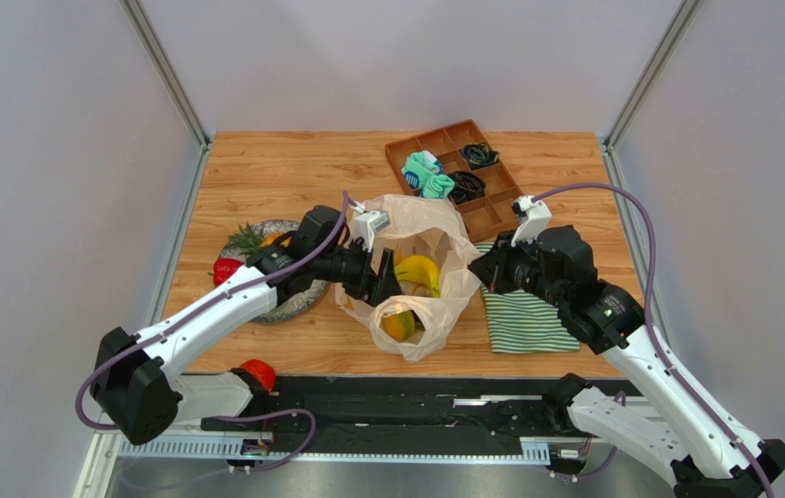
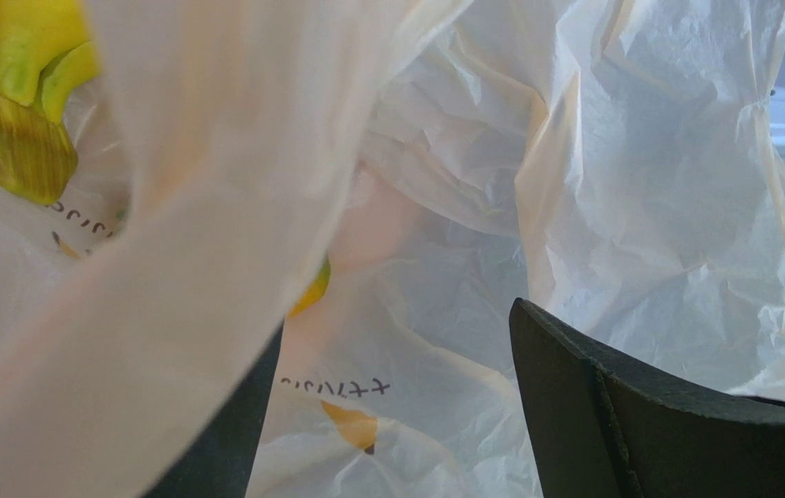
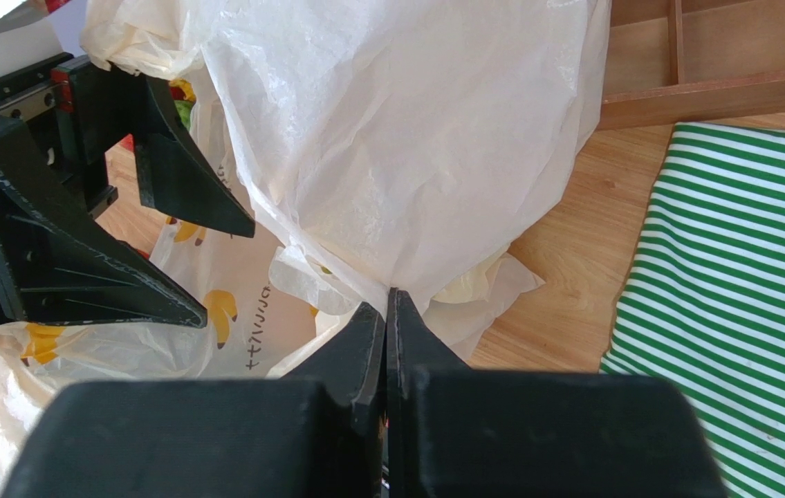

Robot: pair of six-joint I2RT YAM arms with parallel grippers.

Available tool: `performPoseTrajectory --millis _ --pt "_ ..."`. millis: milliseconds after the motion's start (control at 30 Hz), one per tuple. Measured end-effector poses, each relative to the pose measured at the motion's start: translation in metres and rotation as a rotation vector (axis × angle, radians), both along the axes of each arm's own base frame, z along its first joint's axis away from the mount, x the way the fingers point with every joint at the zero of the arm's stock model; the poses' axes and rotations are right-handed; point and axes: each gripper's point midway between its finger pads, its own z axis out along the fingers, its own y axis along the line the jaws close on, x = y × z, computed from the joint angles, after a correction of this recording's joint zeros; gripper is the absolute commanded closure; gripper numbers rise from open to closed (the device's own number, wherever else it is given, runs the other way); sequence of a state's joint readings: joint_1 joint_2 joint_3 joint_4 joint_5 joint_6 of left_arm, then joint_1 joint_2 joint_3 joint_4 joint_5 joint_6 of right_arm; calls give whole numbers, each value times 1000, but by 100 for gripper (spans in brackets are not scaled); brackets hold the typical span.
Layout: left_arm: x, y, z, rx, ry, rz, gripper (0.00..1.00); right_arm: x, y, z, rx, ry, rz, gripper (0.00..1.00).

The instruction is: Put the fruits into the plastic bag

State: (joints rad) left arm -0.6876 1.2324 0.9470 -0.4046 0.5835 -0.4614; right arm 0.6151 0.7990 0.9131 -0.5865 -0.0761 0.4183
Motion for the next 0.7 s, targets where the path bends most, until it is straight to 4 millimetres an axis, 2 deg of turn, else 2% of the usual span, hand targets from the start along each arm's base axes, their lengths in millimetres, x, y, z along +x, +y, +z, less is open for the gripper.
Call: performPoseTrajectory --millis 133,267,400,433,567,700 --pt "-3 11 10 10 -53 18 10 0 0 0 0 0 0 100" --pt "-10 28 36 -17 -147 61 5 0 0 0 0 -1 -1 100" --pt "-15 67 69 -58 -244 193 3 0 0 1 0 -3 -1 100" --pt "-13 77 72 -55 -254 234 2 0 -1 1 -1 -3 -3 100" --pt "-12 123 70 -8 -246 432 1 1 -2 1 -5 -8 -7 100" --pt "-24 142 54 61 -189 487 1 4 -5 0 -18 -16 -28 100"
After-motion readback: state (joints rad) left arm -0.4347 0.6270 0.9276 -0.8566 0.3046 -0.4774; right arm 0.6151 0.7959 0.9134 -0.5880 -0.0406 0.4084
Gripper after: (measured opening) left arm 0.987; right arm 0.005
